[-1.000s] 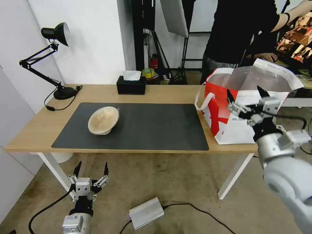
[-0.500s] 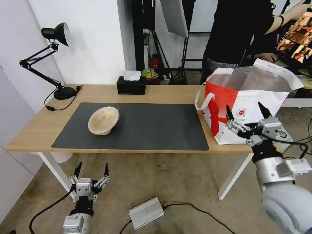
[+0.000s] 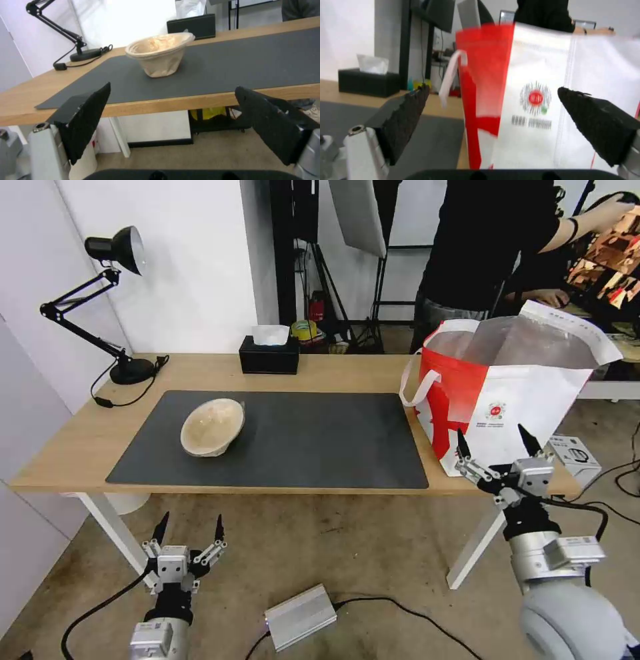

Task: Pick up the trash from the table and place it into the takeout bag.

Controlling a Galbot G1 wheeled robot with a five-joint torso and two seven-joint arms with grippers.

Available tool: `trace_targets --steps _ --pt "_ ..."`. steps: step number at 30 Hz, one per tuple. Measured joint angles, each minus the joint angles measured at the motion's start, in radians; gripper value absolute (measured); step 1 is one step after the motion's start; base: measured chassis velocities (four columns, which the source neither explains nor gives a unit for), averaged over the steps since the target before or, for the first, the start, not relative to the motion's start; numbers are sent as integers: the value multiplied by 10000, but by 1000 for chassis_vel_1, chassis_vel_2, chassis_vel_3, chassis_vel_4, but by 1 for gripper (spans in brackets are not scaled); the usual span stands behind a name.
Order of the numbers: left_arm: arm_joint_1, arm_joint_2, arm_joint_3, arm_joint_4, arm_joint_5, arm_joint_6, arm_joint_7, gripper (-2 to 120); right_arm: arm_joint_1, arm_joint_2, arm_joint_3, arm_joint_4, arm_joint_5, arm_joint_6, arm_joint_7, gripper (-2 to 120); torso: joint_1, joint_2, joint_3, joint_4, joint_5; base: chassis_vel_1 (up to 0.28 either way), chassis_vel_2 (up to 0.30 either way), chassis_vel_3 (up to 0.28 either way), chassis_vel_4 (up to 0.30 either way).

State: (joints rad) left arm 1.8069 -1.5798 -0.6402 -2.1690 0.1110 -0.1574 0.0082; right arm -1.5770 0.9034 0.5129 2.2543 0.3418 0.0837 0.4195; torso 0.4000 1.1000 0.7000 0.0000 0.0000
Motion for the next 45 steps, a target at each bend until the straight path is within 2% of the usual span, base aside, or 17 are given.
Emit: trace_targets --steps 11,21,35,45 --pt "-12 2 -5 -8 -25 -7 0 100 -61 469 -810 -625 -333 36 87 96 0 0 0 1 0 0 0 0 0" --pt "-22 20 -36 -55 -69 -7 -8 100 -489 871 -1145 -697 -742 219 461 97 0 0 0 0 0 0 0 0 0" --pt "-9 32 -59 -83 -76 -6 -12 100 -933 846 -1178 -1252 -1004 791 789 99 0 0 -1 0 1 0 0 0 0" --pt "-7 46 -107 -88 -81 0 -12 100 -923 837 -1190 -1898 -1206 1321 486 98 0 0 -1 0 1 0 0 0 0"
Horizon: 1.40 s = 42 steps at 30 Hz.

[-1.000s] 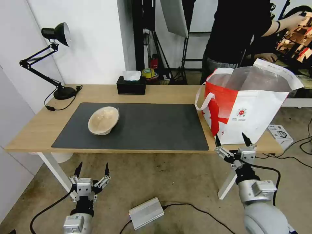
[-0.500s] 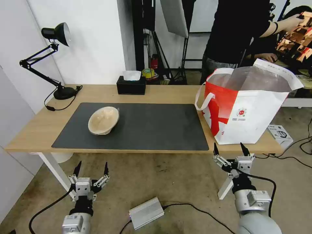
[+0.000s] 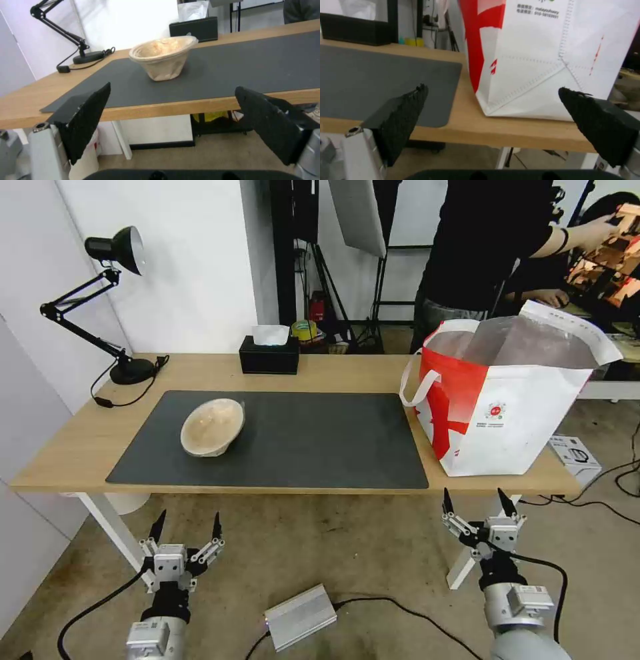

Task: Pick up the trash from the table and place it into the takeout bag.

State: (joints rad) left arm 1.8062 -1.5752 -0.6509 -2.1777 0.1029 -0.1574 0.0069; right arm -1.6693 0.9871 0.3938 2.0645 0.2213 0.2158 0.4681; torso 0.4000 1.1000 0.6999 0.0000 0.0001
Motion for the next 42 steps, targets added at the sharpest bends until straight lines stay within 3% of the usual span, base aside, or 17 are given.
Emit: trace_targets --steps 17,27,42 --pt "-23 8 -51 -6 -30 19 -5 100 85 -12 35 -533 -85 222 -1099 98 0 0 0 0 -1 0 0 0 0" --pt "-21 -5 -47 -87 -32 20 -11 100 126 -111 322 -493 -169 -101 -2900 99 0 0 0 0 -2 0 0 0 0" --pt "1 -20 -53 -96 -36 20 -13 100 122 -7 349 -586 -180 -296 -2673 99 -1 0 0 0 0 0 0 0 0"
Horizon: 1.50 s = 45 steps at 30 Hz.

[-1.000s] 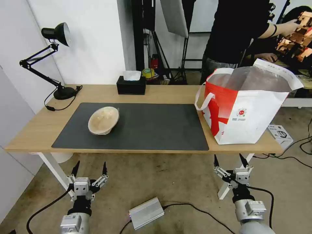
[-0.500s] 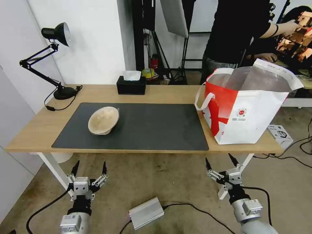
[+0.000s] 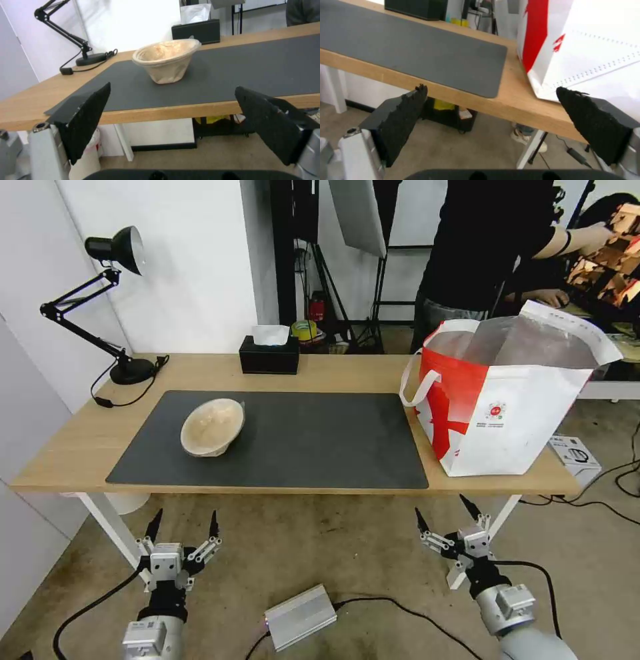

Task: Pick up the trash from the table and place it into the takeout bag.

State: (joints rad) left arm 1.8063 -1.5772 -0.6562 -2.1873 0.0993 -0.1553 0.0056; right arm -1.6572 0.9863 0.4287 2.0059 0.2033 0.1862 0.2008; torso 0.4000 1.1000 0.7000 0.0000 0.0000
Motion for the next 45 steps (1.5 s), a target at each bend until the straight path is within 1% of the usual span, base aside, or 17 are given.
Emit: trace_targets --steps 9,13,18,35,40,45 --pt "12 1 -1 -15 0 0 0 100 -45 354 44 96 2 0 346 99 0 0 0 0 0 0 0 0 0" --pt "36 19 -24 -69 0 0 0 100 -166 668 66 240 -39 -5 668 99 0 0 0 0 -1 0 0 0 0" --pt "38 30 -28 -118 -2 9 -1 100 -247 864 41 277 -107 -9 904 99 0 0 0 0 -1 0 0 0 0" --pt "30 31 -4 -334 -25 29 -23 100 -219 908 -1 277 -128 -11 1224 99 0 0 0 0 -1 0 0 0 0" --pt "30 61 9 -394 -111 33 -229 100 -179 878 7 288 -133 -12 1250 99 0 0 0 0 0 0 0 0 0" --pt "18 105 -19 -430 -173 37 -253 100 -84 841 44 286 -124 -22 1314 99 1 0 0 0 0 0 0 0 0"
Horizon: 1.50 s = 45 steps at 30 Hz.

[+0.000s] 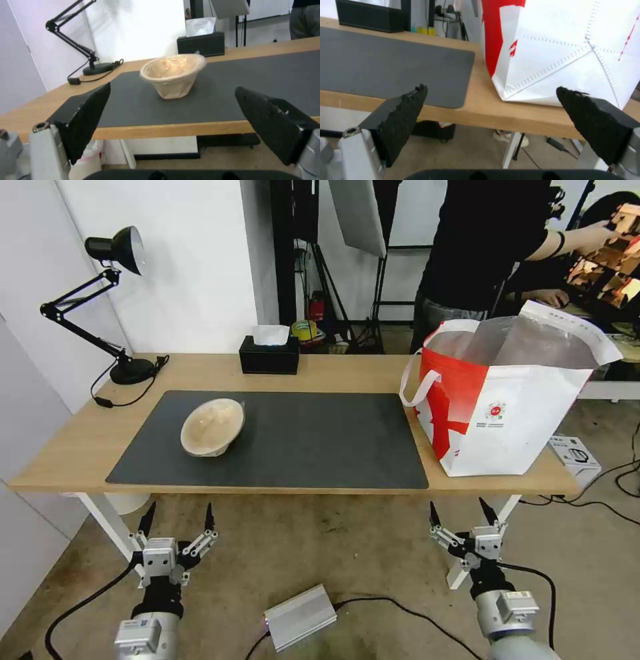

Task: Pick up the trash from the table and place it into the takeout bag.

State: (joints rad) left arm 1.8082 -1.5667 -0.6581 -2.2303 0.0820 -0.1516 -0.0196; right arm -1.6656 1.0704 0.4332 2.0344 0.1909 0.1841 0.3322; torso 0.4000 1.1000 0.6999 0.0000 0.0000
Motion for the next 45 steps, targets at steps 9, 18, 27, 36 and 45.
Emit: trace_targets --steps 9,18,27,36,45 --pt "-19 59 -40 -3 -29 5 0 100 72 -3 93 -3 12 -24 34 99 0 0 0 0 0 0 0 0 0" --pt "-46 185 -17 -200 -168 -80 31 100 107 -5 162 -5 18 -28 44 99 0 0 0 0 -1 0 0 0 0" --pt "23 331 -84 -656 -279 -66 57 100 148 -2 117 -8 20 -30 46 99 0 0 0 0 0 0 0 0 0" --pt "47 355 -99 -709 -268 -66 70 100 116 -26 135 51 20 -35 76 99 0 0 0 0 0 0 0 0 0" --pt "76 378 -118 -833 -266 -71 76 100 12 -19 109 105 17 -36 195 98 0 0 0 0 0 0 0 0 0"
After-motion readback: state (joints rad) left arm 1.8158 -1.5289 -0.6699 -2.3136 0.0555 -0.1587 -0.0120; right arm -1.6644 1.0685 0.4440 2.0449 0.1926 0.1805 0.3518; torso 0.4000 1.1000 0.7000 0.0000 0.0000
